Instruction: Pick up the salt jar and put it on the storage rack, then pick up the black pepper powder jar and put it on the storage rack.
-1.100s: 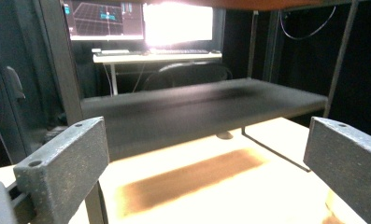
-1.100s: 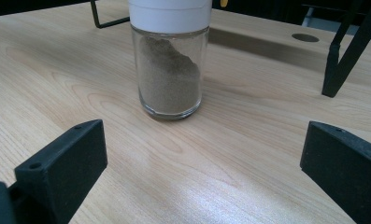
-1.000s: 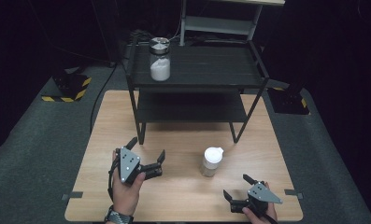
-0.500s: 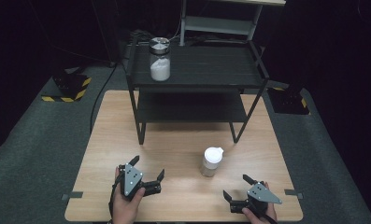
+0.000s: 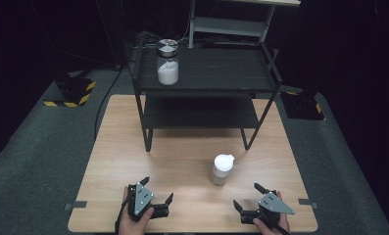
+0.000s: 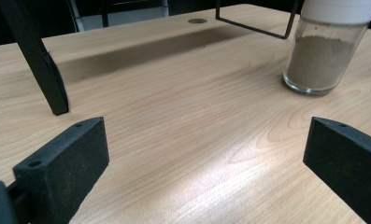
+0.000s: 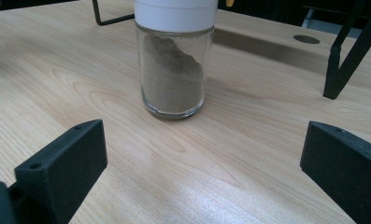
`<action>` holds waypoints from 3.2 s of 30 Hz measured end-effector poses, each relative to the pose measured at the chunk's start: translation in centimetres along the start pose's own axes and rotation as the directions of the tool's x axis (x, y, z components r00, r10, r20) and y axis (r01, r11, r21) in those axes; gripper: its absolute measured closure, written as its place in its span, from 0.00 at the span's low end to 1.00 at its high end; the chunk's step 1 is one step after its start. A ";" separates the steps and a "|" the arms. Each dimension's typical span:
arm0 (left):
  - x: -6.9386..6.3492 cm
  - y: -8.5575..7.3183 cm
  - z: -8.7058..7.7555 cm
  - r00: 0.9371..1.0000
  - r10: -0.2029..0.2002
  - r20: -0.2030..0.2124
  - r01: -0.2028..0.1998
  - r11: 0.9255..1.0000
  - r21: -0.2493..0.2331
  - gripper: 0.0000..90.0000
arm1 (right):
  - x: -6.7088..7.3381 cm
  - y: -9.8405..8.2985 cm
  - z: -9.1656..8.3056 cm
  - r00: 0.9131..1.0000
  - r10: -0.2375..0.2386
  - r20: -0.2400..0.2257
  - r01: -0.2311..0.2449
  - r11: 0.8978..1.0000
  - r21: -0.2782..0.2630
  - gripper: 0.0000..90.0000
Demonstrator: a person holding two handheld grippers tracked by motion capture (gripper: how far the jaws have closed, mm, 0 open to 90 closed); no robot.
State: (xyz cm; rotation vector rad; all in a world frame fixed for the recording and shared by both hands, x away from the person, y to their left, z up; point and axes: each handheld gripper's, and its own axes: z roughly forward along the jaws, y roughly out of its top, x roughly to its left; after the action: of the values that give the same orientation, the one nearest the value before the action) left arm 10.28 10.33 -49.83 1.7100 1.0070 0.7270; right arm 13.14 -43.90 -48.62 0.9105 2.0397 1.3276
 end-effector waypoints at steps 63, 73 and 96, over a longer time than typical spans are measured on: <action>0.1 0.1 0.3 1.000 0.011 0.005 -0.011 1.000 0.029 0.00 | 0.6 0.6 0.0 1.000 0.030 0.002 -0.030 0.999 -0.022 0.00; 0.1 0.1 0.4 1.000 0.011 0.011 -0.012 1.000 0.029 0.00 | 1.0 1.9 0.6 1.000 0.028 0.001 -0.028 0.999 -0.042 0.00; 0.4 0.0 0.3 1.000 0.004 0.019 -0.005 1.000 0.023 0.00 | 1.7 4.0 4.4 1.000 0.020 -0.021 -0.020 1.000 -0.021 0.00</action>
State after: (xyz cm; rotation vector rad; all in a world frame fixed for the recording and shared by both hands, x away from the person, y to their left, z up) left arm 10.66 10.54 -49.94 1.7362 1.0020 0.7033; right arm 16.32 -38.97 -46.64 0.9136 2.0332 1.3722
